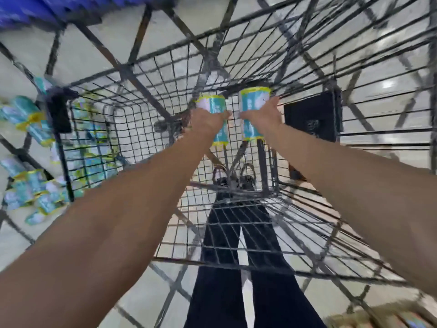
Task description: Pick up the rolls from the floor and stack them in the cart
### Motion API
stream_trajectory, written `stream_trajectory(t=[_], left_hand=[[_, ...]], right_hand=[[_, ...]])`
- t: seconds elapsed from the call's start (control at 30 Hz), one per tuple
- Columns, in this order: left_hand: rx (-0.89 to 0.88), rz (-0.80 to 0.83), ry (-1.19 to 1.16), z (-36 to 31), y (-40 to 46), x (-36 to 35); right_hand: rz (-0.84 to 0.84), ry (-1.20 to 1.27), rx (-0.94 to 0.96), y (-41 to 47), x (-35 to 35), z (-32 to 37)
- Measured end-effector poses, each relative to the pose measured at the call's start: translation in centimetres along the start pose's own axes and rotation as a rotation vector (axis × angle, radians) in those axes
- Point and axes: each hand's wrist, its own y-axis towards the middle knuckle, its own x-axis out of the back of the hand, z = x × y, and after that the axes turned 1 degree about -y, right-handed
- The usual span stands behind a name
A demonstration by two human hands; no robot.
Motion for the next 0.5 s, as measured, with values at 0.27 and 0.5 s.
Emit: stream_trajectory(t=[0.27,0.5], left_hand=[[0.029,-0.025,0.074,-1.3,5.5,-4.6],[-0.005,-0.043,0.263,-1.4,6.4,-6.3]], right_hand=[[-0.041,-0.086,0.017,7.9,-3.5,-2.0],[-0.062,-0.121,0.042,9.6,-3.5,-2.6]])
